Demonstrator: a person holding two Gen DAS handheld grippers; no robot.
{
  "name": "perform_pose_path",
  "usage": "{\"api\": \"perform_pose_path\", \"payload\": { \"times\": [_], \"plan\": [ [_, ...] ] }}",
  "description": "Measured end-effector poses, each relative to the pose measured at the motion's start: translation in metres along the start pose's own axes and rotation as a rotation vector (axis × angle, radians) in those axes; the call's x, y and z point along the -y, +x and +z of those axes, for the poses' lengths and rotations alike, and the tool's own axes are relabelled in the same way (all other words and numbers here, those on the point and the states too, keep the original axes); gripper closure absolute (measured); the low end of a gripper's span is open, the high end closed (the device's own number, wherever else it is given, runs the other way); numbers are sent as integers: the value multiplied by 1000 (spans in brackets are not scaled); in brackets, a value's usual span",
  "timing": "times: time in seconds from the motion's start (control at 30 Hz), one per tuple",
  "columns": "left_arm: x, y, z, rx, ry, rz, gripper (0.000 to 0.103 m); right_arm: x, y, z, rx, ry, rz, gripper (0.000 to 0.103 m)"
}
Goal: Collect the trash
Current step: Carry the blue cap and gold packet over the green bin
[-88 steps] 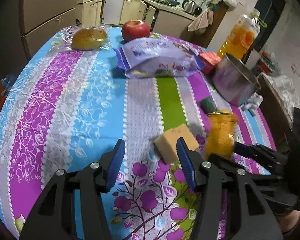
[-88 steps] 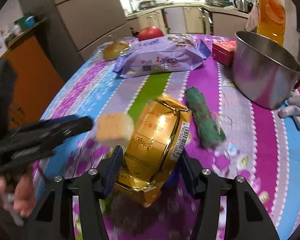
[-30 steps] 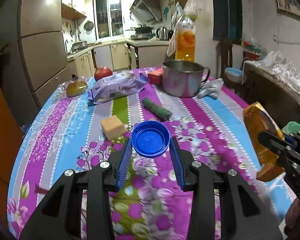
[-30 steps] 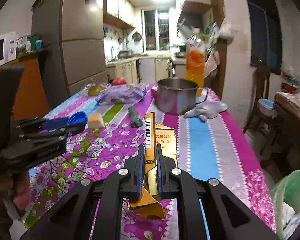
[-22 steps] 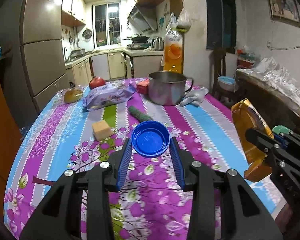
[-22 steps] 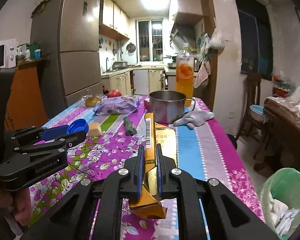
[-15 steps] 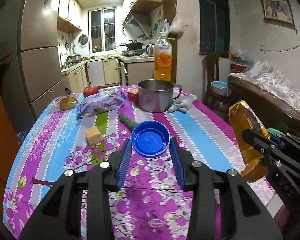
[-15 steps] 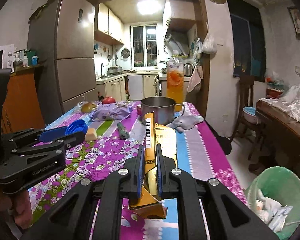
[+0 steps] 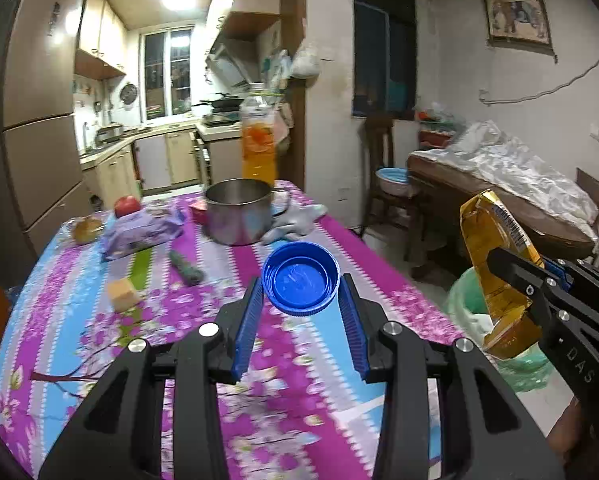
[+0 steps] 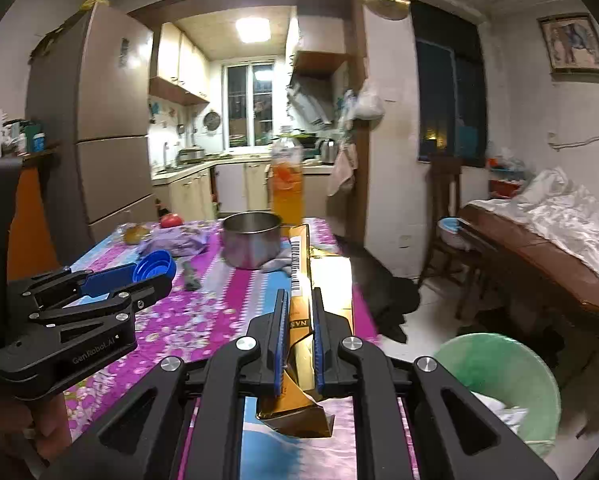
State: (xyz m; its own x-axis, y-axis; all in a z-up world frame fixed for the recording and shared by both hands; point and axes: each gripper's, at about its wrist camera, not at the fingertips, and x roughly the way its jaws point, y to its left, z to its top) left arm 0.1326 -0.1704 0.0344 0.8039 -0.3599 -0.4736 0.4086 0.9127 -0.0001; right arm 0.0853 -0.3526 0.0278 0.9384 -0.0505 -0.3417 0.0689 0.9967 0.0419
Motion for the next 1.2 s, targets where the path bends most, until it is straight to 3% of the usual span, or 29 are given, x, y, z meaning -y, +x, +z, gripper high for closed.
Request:
{"api": "perform_pose_path", "payload": {
  "times": [0.63,0.93,1.2],
  "plan": [
    [139,31,24,7,120,-222,66,163,-54,-9,-55,145,-225,91],
    [200,60,23,-66,181,-303,66,226,-33,-18,-161,207,-258,91],
    [234,95,18,-167,221,-324,66,265,-2,-34,-298,267,-233,91]
  ]
}}
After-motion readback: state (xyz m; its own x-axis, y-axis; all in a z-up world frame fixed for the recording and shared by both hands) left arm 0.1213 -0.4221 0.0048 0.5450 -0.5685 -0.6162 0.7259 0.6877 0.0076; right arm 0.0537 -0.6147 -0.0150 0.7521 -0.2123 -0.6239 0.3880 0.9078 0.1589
